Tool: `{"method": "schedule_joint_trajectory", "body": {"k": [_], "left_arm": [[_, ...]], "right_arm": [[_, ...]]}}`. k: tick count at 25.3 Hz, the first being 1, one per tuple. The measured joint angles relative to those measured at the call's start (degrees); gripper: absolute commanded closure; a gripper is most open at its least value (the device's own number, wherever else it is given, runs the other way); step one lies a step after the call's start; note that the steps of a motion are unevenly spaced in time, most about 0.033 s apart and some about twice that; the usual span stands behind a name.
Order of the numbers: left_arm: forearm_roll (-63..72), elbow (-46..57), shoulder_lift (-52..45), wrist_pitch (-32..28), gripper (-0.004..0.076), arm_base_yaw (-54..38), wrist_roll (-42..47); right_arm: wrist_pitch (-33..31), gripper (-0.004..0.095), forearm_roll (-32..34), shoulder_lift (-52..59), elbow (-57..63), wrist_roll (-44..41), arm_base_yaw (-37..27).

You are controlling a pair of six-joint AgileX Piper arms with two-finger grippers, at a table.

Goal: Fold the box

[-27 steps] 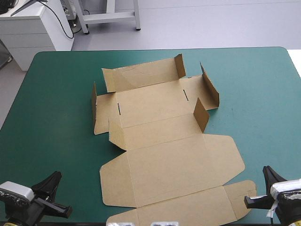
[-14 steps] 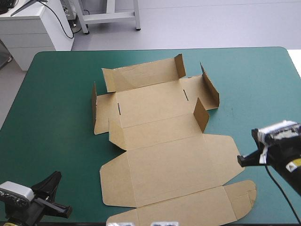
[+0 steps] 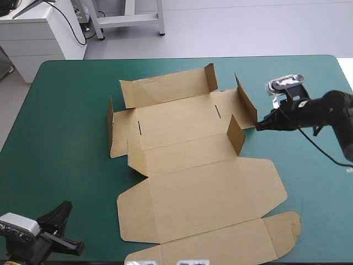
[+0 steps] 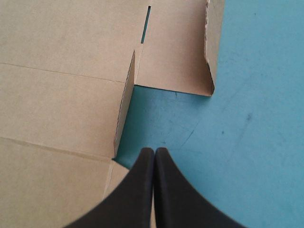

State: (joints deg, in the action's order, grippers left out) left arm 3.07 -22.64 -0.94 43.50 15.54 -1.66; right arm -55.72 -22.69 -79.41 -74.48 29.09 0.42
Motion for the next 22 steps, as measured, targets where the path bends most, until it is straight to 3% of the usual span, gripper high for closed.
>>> {"method": "schedule_joint_trajectory", "body": {"k": [9, 17, 22], "left_arm": [[0.00, 0.00, 0.00, 0.00, 0.0731, 0.00, 0.00], [0.00, 0.00, 0.00, 0.00, 0.0731, 0.00, 0.00], [0.00, 0.00, 0.00, 0.00, 0.0731, 0.00, 0.00]], "right_arm": [[-1.18, 0.0921, 2.66, -13.96, -17.82, 1.67, 0.35], [2.70, 0.0923, 18.58, -17.97, -20.47, 3.76, 9.95], [5.97, 0.0868, 20.15, -21.63, -20.74, 3.36, 11.23]]}}
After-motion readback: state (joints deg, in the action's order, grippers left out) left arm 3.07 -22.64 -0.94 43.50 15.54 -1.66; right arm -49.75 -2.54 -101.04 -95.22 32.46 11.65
